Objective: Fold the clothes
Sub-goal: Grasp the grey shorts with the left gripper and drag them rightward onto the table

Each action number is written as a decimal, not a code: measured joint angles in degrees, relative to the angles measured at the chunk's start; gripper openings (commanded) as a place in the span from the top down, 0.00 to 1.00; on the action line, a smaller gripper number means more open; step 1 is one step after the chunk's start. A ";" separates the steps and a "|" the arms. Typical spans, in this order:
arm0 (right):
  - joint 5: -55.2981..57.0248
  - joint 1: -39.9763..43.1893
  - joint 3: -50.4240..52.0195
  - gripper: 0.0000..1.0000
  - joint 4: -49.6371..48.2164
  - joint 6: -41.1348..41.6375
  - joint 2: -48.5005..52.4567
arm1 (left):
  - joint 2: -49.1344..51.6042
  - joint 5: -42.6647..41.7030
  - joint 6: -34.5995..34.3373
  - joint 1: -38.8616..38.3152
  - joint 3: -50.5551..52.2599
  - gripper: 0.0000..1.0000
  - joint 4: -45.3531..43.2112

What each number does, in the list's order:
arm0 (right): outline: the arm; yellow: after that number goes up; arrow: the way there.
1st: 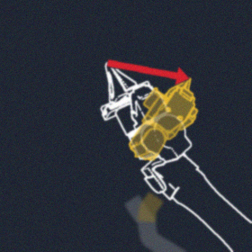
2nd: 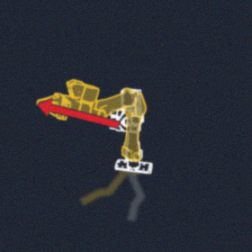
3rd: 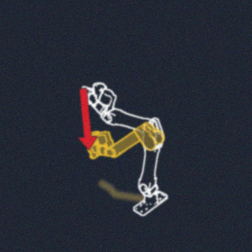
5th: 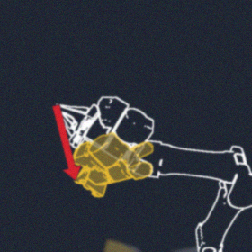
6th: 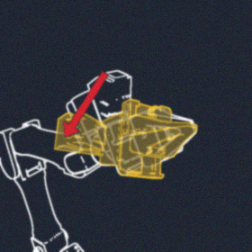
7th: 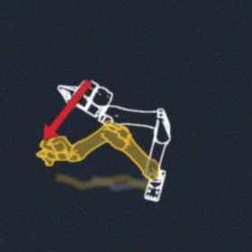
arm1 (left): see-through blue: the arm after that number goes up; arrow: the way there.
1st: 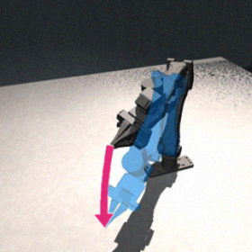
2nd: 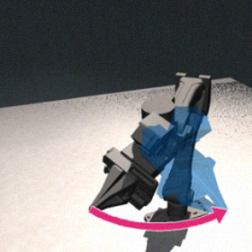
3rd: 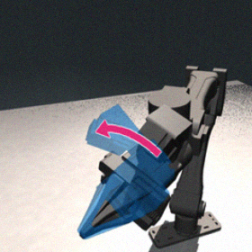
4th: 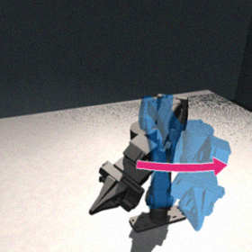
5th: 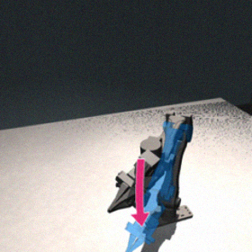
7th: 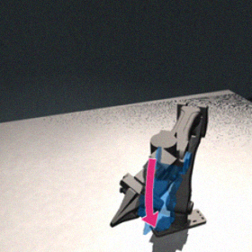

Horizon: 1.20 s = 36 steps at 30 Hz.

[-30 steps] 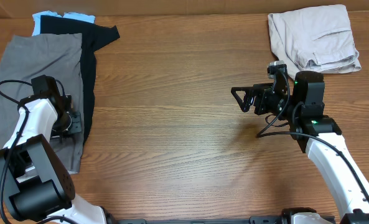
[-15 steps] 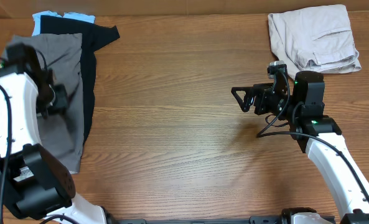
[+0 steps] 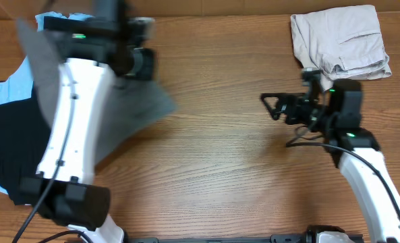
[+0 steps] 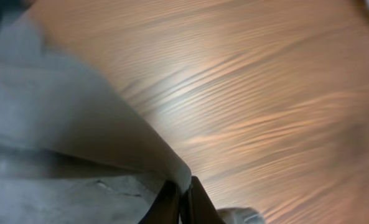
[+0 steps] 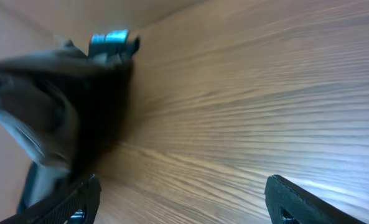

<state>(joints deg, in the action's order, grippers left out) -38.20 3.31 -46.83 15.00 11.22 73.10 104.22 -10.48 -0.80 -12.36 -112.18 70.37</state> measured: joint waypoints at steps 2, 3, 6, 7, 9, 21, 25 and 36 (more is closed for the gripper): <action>-0.96 3.78 -0.61 0.12 3.67 0.31 -2.62 | 0.74 -0.55 -0.17 -4.92 -0.04 0.96 -4.04; -1.25 6.23 -1.05 0.12 5.60 0.55 -4.33 | 1.33 -0.85 -0.20 -7.13 -0.09 0.96 -6.36; -2.01 13.05 -2.34 0.12 10.12 0.76 -9.09 | 5.25 -2.08 -0.37 -14.01 -0.46 0.96 -13.14; -2.12 14.95 -2.60 0.12 11.28 0.79 -10.40 | 6.88 -2.73 -0.39 -15.50 -0.48 0.96 -14.80; -2.32 18.53 -2.80 0.12 13.86 0.72 -12.39 | 11.54 -4.85 -0.37 -18.47 -0.61 0.96 -19.39; -0.74 22.21 -2.91 0.11 17.84 -1.01 -12.72 | 33.68 -17.46 -0.85 -26.38 -0.66 0.00 -28.79; -0.52 22.21 -2.91 0.11 17.57 -1.25 -12.72 | 33.42 -17.84 -0.76 -25.83 -4.22 0.00 -21.70; 0.87 16.26 -2.91 0.14 14.45 -4.15 -8.52 | 21.35 -4.92 -0.79 -10.93 -26.93 0.00 5.31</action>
<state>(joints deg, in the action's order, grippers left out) -37.32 19.57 -49.74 29.45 7.07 64.58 125.58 -15.40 -1.58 -23.29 -139.11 75.68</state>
